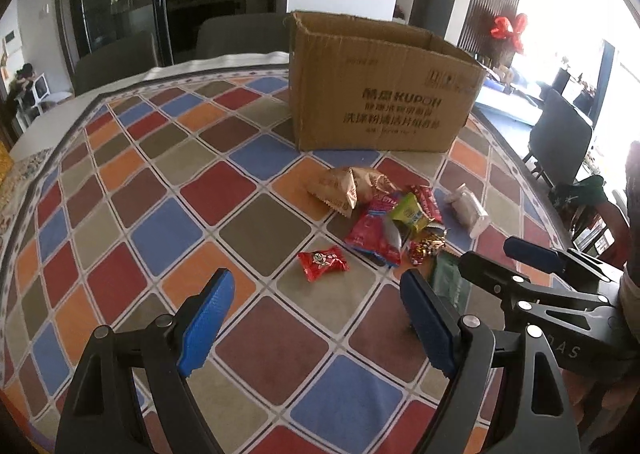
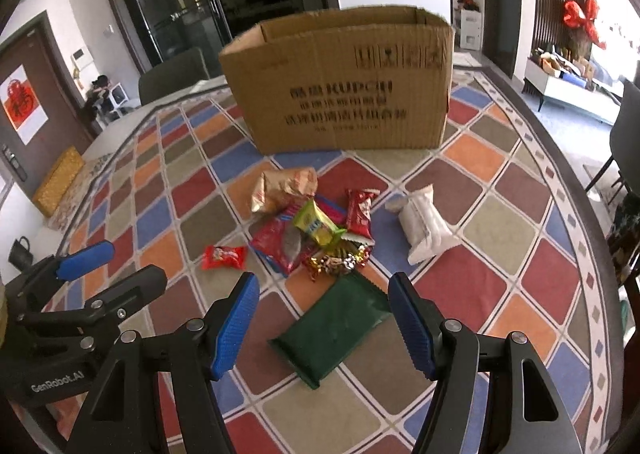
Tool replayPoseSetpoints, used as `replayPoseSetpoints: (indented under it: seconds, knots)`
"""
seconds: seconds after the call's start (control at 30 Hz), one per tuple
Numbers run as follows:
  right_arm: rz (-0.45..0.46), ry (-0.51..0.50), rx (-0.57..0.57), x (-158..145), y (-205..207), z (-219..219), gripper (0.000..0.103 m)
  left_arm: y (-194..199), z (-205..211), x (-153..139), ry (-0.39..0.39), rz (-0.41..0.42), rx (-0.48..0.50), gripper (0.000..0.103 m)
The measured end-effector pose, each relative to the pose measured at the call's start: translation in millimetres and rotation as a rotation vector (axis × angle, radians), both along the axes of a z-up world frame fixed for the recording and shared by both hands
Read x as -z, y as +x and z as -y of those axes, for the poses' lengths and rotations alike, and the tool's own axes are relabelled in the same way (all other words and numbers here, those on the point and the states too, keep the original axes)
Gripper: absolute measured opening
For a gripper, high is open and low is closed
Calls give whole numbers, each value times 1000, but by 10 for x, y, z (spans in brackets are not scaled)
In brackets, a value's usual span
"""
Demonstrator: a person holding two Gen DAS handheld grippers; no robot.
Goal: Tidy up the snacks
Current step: 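Withdraw both grippers from the box back toward the snack pile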
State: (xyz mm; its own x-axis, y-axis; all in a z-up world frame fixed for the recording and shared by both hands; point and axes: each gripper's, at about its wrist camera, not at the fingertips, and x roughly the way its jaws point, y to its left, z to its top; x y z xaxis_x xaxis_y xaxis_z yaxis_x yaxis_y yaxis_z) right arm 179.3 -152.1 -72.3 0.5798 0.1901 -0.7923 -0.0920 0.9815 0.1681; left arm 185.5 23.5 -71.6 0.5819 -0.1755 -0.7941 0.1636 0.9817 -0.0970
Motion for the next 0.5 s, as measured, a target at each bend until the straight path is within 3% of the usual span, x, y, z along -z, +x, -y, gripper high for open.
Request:
replayPoseSetpoints:
  seconds: [0.2, 0.5]
  knots:
    - [-31, -13, 10, 149, 123, 3, 67, 158, 17, 198, -5, -42, 7, 83]
    - [-80, -15, -6, 332, 321, 3, 56, 389, 55, 422, -4, -91, 7, 79]
